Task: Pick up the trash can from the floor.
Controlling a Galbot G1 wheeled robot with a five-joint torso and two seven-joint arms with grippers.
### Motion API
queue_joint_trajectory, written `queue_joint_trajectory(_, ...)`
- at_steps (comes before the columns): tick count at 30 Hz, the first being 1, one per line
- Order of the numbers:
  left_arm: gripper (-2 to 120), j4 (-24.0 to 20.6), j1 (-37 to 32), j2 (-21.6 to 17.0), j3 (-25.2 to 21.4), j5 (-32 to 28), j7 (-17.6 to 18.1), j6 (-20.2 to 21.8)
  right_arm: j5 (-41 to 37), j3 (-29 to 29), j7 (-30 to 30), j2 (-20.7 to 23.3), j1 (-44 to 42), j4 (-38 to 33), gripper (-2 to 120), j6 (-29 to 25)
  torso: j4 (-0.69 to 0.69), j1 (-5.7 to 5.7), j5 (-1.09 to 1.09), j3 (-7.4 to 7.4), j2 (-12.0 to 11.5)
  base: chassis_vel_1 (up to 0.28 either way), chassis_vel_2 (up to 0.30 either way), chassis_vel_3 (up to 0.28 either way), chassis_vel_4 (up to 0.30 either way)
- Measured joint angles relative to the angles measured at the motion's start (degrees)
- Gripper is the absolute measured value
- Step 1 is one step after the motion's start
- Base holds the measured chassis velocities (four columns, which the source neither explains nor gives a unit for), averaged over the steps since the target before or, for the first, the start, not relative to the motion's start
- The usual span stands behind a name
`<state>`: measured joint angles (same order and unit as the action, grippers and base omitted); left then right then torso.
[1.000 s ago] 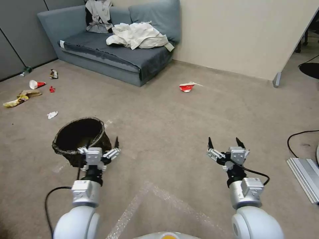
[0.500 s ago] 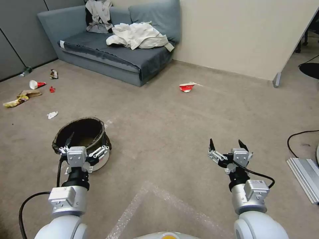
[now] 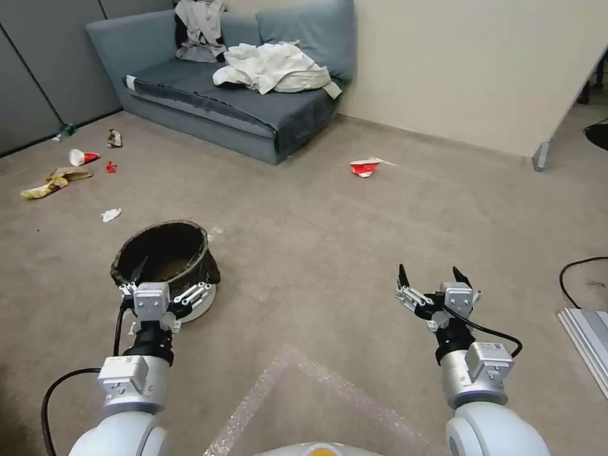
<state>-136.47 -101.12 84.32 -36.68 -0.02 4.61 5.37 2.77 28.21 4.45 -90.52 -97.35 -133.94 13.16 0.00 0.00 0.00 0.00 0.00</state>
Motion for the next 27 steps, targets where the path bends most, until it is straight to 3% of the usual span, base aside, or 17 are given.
queue_joint_trajectory(17,100,0.4,-0.1,0.1,0.4,0.2,-0.1,-1.4,-0.2,0.0,0.3,0.0,0.1,0.1,100,-1.0,0.02,0.00,0.00,0.00,0.0,0.103,0.093,0.098,0.098)
queue_joint_trajectory(22,100,1.3,0.0,0.1,0.4,0.1,0.4,-4.3,-0.2,0.0,0.3,0.0,0.2,0.1,100,-1.1,0.00,0.00,0.00,0.00,0.0,0.073,0.065,0.069,0.059)
queue_joint_trajectory(27,100,1.5,0.0,0.1,0.3,0.1,0.7,-4.7,-0.3,0.1,0.2,0.0,0.2,0.2,100,-1.1,-0.01,0.00,0.00,0.00,0.0,0.000,0.000,0.000,0.000)
